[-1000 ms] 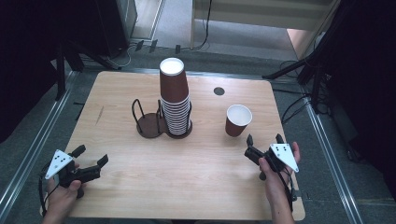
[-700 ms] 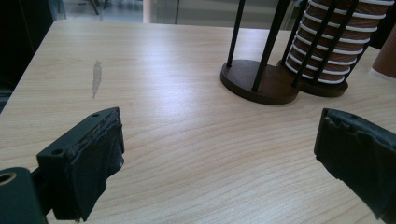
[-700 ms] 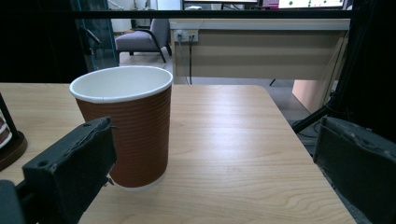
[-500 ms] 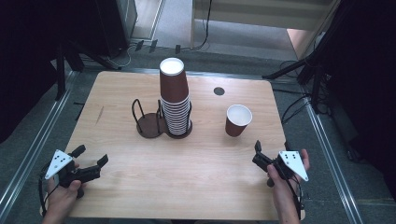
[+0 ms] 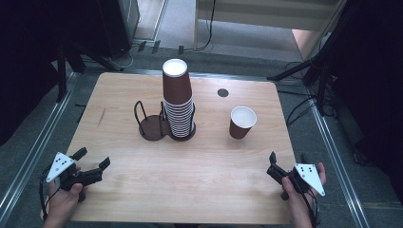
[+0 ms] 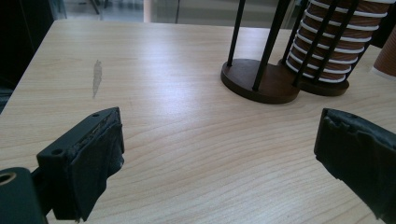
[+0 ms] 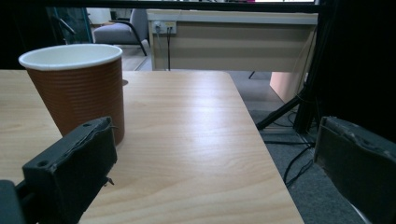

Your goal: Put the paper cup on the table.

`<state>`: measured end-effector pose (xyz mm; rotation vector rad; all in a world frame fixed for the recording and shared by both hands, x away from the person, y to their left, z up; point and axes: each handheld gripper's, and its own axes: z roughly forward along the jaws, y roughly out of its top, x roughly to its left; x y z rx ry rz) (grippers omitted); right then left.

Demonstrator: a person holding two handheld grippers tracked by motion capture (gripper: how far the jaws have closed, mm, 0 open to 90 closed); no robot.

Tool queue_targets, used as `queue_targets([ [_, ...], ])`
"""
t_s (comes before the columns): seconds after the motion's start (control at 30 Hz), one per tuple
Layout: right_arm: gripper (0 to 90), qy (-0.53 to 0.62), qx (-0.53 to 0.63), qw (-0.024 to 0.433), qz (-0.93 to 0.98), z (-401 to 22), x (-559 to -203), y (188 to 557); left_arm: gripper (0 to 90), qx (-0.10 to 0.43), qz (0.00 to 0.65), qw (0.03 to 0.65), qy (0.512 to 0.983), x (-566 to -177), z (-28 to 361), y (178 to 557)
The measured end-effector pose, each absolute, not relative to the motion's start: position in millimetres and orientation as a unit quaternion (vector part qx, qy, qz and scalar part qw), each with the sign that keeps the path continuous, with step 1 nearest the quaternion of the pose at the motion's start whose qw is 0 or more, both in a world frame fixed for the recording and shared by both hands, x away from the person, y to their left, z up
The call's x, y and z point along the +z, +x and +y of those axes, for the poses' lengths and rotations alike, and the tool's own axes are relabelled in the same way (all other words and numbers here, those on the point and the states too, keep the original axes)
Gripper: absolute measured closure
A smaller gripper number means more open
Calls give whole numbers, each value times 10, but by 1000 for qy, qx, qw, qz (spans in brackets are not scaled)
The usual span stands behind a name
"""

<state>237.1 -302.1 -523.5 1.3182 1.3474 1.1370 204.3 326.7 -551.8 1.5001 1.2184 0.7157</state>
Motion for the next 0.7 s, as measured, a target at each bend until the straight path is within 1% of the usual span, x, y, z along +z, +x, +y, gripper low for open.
queue_targets([
  [0.7, 0, 542, 443, 454, 552, -3209, -5340, 2127, 24, 294, 512, 515, 622, -5518, 3270, 2050],
])
